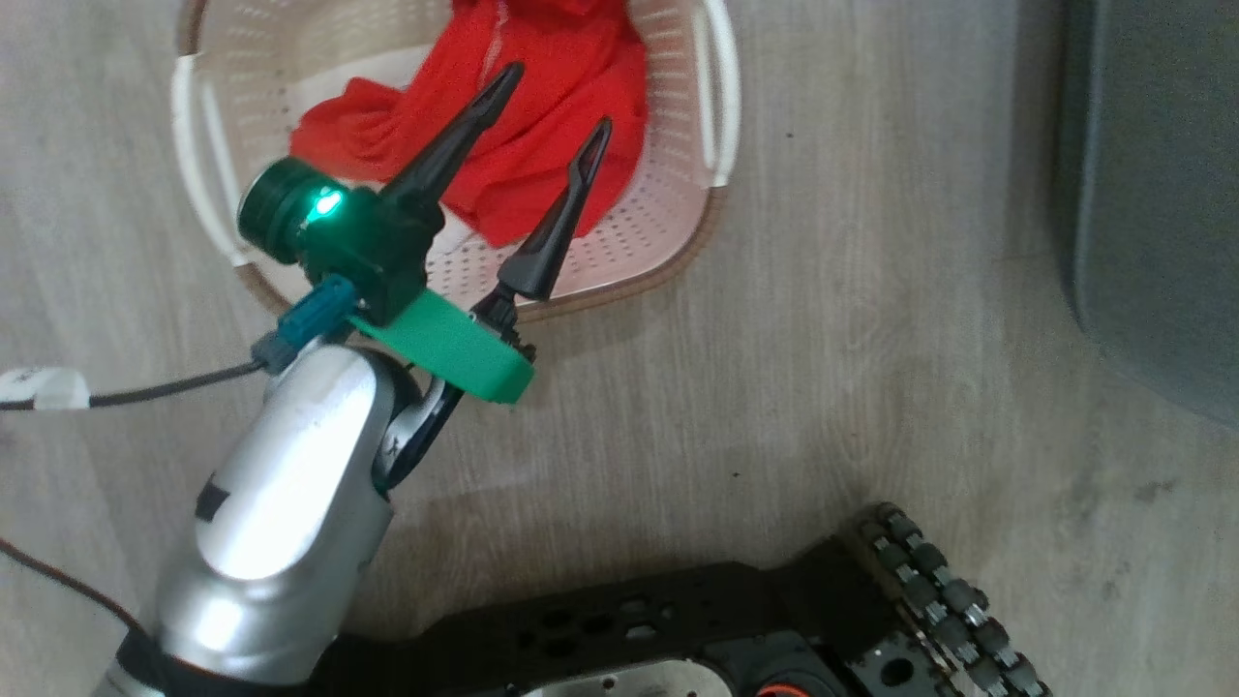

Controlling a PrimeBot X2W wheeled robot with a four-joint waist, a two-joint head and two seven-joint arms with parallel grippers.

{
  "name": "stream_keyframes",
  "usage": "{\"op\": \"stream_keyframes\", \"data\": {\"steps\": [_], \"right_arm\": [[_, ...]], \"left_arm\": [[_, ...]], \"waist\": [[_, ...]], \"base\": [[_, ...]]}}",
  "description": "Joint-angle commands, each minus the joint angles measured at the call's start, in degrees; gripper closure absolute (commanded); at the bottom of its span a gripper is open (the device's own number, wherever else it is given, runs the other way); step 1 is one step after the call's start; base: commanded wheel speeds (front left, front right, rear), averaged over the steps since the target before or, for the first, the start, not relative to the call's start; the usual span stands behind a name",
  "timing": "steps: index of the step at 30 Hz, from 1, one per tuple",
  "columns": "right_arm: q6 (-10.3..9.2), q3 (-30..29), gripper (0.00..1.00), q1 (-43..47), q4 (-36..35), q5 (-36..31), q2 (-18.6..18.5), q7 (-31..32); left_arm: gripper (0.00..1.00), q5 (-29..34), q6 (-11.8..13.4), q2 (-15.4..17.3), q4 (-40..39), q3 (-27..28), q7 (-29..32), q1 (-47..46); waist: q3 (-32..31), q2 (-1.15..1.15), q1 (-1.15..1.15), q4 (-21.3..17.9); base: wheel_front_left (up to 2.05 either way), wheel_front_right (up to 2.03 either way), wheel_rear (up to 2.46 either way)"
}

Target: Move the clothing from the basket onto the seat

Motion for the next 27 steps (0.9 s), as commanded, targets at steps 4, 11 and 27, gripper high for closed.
{"op": "stream_keyframes", "data": {"steps": [4,11,27], "right_arm": [[-0.02,-0.64,0.24,3.85,-2.54,-0.22,0.12,-0.96],[-0.02,1.25,0.0,13.04,-6.36,-1.16,2.61,-1.01],[-0.02,9.47,0.0,43.11,-28.81,-3.56,12.41,-1.02]], "left_arm": [[0.0,1.28,-0.07,1.68,-0.79,1.32,-0.28,2.74],[0.0,0.95,-0.07,1.89,0.08,2.47,-0.28,3.14],[0.0,-2.47,-0.07,-1.3,3.78,4.2,-0.28,10.65]], "waist": [[-1.31,0.0,-0.01,-2.82],[-6.03,0.0,-0.01,-5.38],[-23.17,0.0,-0.01,-6.92]], "base": [[0.0,0.0,0.0],[0.0,0.0,0.0],[0.0,0.0,0.0]]}}
